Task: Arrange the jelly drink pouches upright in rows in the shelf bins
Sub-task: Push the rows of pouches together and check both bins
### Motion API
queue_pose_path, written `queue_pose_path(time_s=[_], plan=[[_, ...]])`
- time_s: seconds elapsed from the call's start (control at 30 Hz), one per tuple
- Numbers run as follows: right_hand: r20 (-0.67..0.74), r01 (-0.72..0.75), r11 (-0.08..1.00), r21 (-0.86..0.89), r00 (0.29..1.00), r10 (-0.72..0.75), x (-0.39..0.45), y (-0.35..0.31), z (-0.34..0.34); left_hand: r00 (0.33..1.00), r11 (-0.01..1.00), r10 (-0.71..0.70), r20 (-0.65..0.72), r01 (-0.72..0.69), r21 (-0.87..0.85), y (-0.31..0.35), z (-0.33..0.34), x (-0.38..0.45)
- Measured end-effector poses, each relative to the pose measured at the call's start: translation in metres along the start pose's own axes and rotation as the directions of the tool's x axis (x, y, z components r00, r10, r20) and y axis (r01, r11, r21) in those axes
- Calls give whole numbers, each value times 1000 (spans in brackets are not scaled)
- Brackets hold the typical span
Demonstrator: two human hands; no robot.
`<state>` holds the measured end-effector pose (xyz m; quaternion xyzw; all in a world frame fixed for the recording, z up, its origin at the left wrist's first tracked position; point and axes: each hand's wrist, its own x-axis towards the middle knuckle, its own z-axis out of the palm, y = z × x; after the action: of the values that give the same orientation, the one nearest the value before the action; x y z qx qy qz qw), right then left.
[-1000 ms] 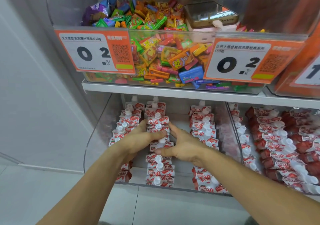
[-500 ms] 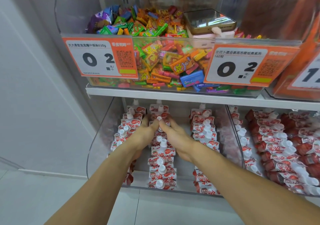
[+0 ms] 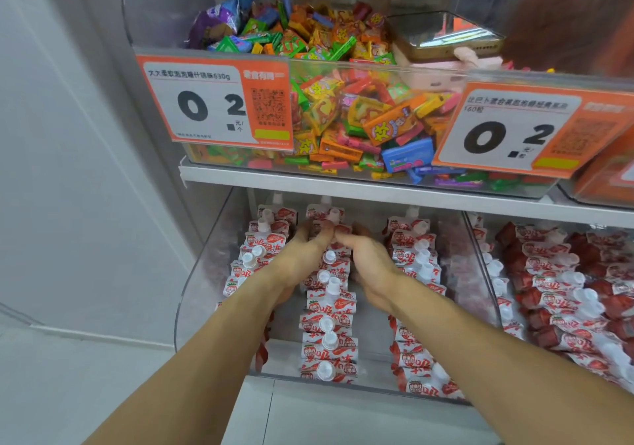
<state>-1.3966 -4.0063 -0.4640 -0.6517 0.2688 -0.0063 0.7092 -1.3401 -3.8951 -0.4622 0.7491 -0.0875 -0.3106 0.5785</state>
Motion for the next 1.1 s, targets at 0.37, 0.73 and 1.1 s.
queue_pose_path(time_s=[0.37,0.73,1.1], plan=[[-83,-75,996,-48,994,71,11,-4,3,998,999,49,27,-48,-24,6,7,9],[-54,-42,987,-157,998,34,-9,-3,5,999,983,-2,37,-5,182,6,5,-13],[145,-159,979,-126,973,177,-65,1,-6,983,960,-181,13,174,221,8,8,-59]])
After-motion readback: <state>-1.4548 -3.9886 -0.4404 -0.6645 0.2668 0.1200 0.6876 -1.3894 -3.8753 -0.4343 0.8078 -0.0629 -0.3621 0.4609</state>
